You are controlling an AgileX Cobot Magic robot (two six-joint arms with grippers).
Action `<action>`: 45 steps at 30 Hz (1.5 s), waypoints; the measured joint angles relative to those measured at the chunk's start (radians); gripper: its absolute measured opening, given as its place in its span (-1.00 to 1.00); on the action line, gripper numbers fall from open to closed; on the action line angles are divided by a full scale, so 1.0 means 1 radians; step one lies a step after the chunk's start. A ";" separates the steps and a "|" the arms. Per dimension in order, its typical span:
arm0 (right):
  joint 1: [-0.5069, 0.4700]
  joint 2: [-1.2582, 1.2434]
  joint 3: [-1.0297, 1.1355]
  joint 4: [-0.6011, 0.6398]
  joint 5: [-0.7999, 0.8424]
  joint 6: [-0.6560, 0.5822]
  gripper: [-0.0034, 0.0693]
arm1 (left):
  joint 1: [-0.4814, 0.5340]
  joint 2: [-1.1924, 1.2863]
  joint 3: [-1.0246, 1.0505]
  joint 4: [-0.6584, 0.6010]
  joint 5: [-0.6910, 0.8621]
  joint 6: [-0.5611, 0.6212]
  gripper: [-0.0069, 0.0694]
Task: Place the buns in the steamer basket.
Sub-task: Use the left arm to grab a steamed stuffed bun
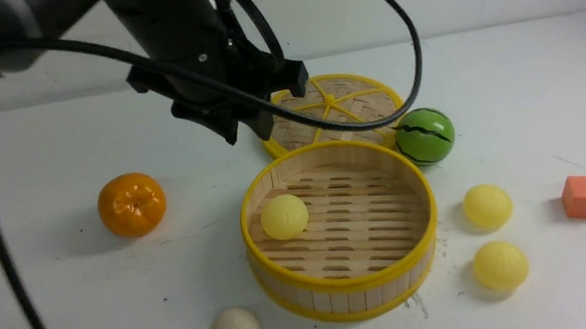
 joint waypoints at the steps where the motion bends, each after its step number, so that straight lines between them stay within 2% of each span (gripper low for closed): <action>1: 0.000 0.000 0.000 0.000 0.000 0.000 -0.25 | 0.000 -0.064 0.098 0.000 0.001 -0.005 -0.39; 3: 0.000 0.000 0.000 0.000 0.000 0.000 -0.25 | 0.000 -0.150 0.277 -0.009 0.004 -0.007 -0.64; 4: 0.000 0.000 0.000 0.000 0.000 0.000 -0.25 | 0.000 -0.164 0.294 -0.009 0.004 -0.007 -0.69; 5: 0.000 0.000 0.000 0.000 0.000 0.000 -0.25 | 0.000 -0.205 0.425 -0.010 -0.016 -0.007 -0.84; 8: 0.000 0.000 0.000 0.000 0.000 0.000 -0.25 | 0.000 -0.247 0.622 -0.012 -0.138 -0.007 -0.85; 11: 0.000 0.000 0.000 0.000 0.000 0.000 -0.25 | 0.000 -0.228 0.695 -0.013 -0.236 0.003 -0.84; 13: 0.000 0.000 0.000 0.000 0.000 0.000 -0.25 | 0.000 -0.214 0.706 -0.013 -0.270 0.010 -0.81; 19: 0.000 0.000 0.000 0.000 0.000 0.000 -0.25 | 0.000 -0.123 0.706 -0.013 -0.364 0.020 -0.42; 20: 0.000 0.000 0.000 0.000 0.000 0.000 -0.25 | 0.000 -0.100 0.706 -0.012 -0.395 0.022 -0.29; 24: 0.000 0.000 0.000 0.000 0.000 0.000 -0.25 | 0.000 -0.067 0.705 0.000 -0.455 0.023 -0.16; 39: 0.000 0.000 0.000 0.001 0.000 0.000 -0.25 | 0.000 0.006 0.704 0.053 -0.491 0.023 -0.21; 42: 0.000 0.000 0.000 0.001 0.000 0.000 -0.25 | 0.000 0.010 0.704 0.049 -0.481 0.023 -0.33; 44: 0.000 0.000 0.000 0.001 0.000 0.000 -0.25 | 0.000 0.009 0.701 0.041 -0.465 0.023 -0.62; 45: 0.000 0.000 0.000 0.001 0.000 0.000 -0.25 | 0.000 0.009 0.701 0.041 -0.465 0.023 -0.65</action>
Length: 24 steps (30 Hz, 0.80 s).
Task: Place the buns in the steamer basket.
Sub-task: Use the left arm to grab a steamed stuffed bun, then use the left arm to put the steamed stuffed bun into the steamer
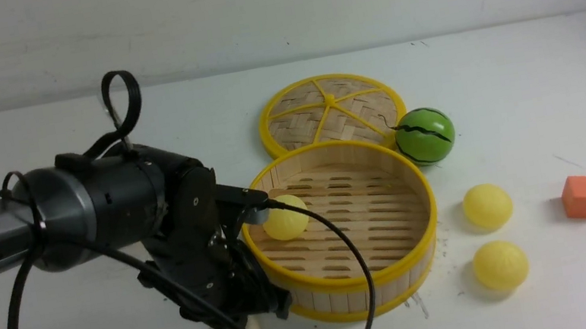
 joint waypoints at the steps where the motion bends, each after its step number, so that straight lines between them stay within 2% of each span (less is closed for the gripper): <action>1: 0.000 0.000 0.000 0.000 0.000 0.000 -0.25 | 0.000 -0.005 -0.002 0.000 0.016 0.000 -0.79; 7: 0.000 0.000 0.000 0.000 0.000 0.000 -0.25 | -0.016 -0.092 -0.074 0.001 0.145 -0.004 -0.85; 11: 0.000 0.000 0.000 0.000 0.000 0.000 -0.25 | -0.067 -0.130 -0.164 0.000 0.146 0.008 -0.85; 12: 0.000 0.000 0.000 0.000 0.000 0.000 -0.25 | -0.104 -0.124 -0.243 -0.007 0.129 0.026 -0.85; 21: 0.000 0.000 0.000 0.000 0.000 0.000 -0.25 | -0.121 0.122 -0.473 -0.031 0.116 0.066 -0.85; 24: 0.000 0.000 0.000 0.000 0.000 0.000 -0.25 | -0.120 0.241 -0.546 -0.031 0.159 0.085 -0.82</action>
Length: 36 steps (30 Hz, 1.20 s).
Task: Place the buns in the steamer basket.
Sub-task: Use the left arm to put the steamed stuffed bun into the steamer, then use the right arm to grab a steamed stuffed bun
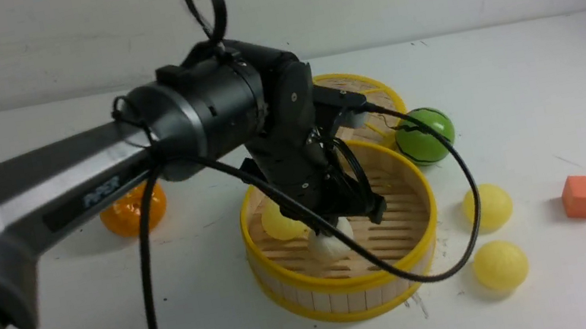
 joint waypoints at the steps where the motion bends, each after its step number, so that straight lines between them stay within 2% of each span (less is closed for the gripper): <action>1: 0.000 0.000 0.000 0.000 0.000 0.000 -0.25 | 0.000 0.025 -0.021 0.000 0.018 0.002 -0.79; 4: 0.000 0.000 0.000 0.000 0.000 0.000 -0.25 | 0.000 0.062 -0.068 0.001 0.051 0.003 -0.63; 8: 0.000 0.000 0.000 0.000 0.000 0.000 -0.25 | 0.000 0.058 -0.108 0.000 0.115 0.002 -0.18; 9: 0.000 0.000 0.000 -0.001 0.000 0.000 -0.25 | 0.000 0.059 -0.110 0.000 0.119 0.002 -0.18; 10: 0.000 0.000 0.000 -0.001 0.000 0.000 -0.25 | 0.000 0.042 -0.127 -0.010 0.157 0.001 0.06; 11: 0.000 0.000 0.000 0.000 0.000 0.000 -0.25 | 0.000 0.028 -0.136 -0.010 0.182 -0.006 0.18; 14: 0.000 0.000 0.000 0.000 0.000 0.000 -0.25 | 0.000 -0.046 -0.151 -0.039 0.248 -0.047 0.36; 15: 0.000 0.000 0.000 0.000 0.000 0.000 -0.25 | 0.000 -0.077 -0.155 -0.043 0.272 -0.057 0.36; 18: 0.000 0.000 0.000 -0.001 0.000 0.000 -0.25 | 0.000 -0.146 -0.156 -0.043 0.300 -0.071 0.21; 20: 0.000 0.000 0.000 -0.001 0.000 0.000 -0.25 | 0.000 -0.216 -0.151 -0.023 0.313 -0.097 -0.21; 21: 0.000 0.000 0.000 -0.001 0.000 0.000 -0.25 | 0.000 -0.216 -0.150 -0.021 0.313 -0.100 -0.25; 22: 0.000 0.000 0.000 -0.001 0.000 0.000 -0.25 | 0.000 -0.267 -0.124 0.005 0.313 -0.120 -0.58; 24: 0.000 0.000 0.000 -0.001 0.000 0.000 -0.25 | 0.000 -0.325 -0.084 0.023 0.314 -0.138 -0.82; 28: 0.000 0.000 0.000 0.000 0.000 0.000 -0.25 | 0.001 -0.521 0.099 -0.010 0.280 -0.151 -0.85; 32: 0.000 0.000 0.000 0.000 0.000 0.000 -0.25 | 0.001 -0.756 0.376 -0.092 0.085 -0.145 -0.85; 36: 0.000 0.000 0.000 0.000 0.000 0.000 -0.25 | 0.001 -0.996 0.725 -0.157 -0.153 -0.080 -0.85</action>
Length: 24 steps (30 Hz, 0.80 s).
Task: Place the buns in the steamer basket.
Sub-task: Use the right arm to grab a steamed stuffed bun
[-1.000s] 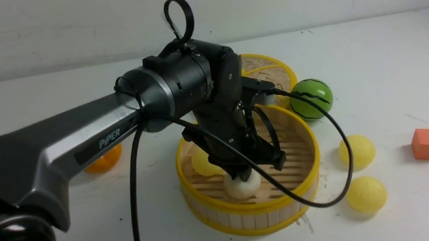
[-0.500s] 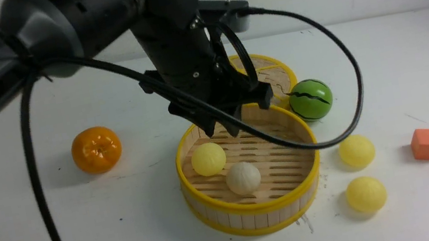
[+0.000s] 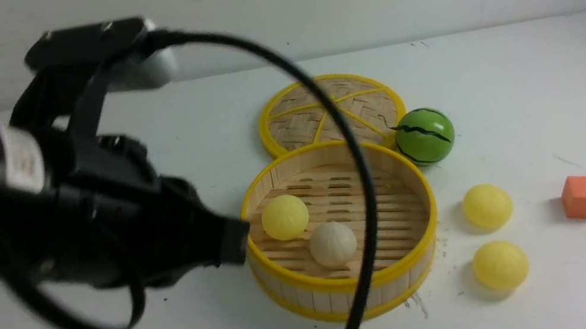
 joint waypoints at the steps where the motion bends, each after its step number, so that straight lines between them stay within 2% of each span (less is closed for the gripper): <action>1: 0.000 0.000 0.000 0.000 0.000 0.000 -0.25 | 0.000 -0.011 0.000 -0.002 -0.023 0.004 -0.85; 2: 0.000 0.000 0.000 0.000 0.000 0.000 -0.25 | 0.000 -0.115 0.163 -0.029 -0.140 0.033 -0.85; 4: 0.000 0.000 0.000 0.000 0.000 0.000 -0.25 | 0.000 -0.197 0.296 -0.051 -0.224 0.047 -0.85; 9: 0.000 0.000 0.000 0.000 0.000 0.000 -0.25 | 0.000 -0.453 0.564 -0.141 -0.405 0.054 -0.85; 12: 0.000 0.000 0.001 0.011 -0.007 0.007 -0.25 | 0.000 -0.568 0.638 -0.181 -0.456 0.054 -0.85; 14: 0.000 0.000 0.005 0.064 -0.033 0.041 -0.25 | 0.000 -0.647 0.692 -0.191 -0.494 0.054 -0.85; 18: 0.000 0.000 0.014 0.292 -0.139 0.161 -0.25 | 0.000 -0.769 0.751 -0.194 -0.567 0.056 -0.85; 19: 0.000 0.000 0.014 0.292 -0.145 0.165 -0.25 | 0.000 -0.772 0.751 -0.194 -0.567 0.056 -0.85; 21: 0.000 0.000 0.014 0.394 -0.235 0.195 -0.25 | 0.000 -0.776 0.755 -0.193 -0.578 0.056 -0.85; 24: 0.000 0.000 -0.015 0.465 -0.238 0.203 -0.25 | 0.000 -0.773 0.755 -0.193 -0.585 0.056 -0.85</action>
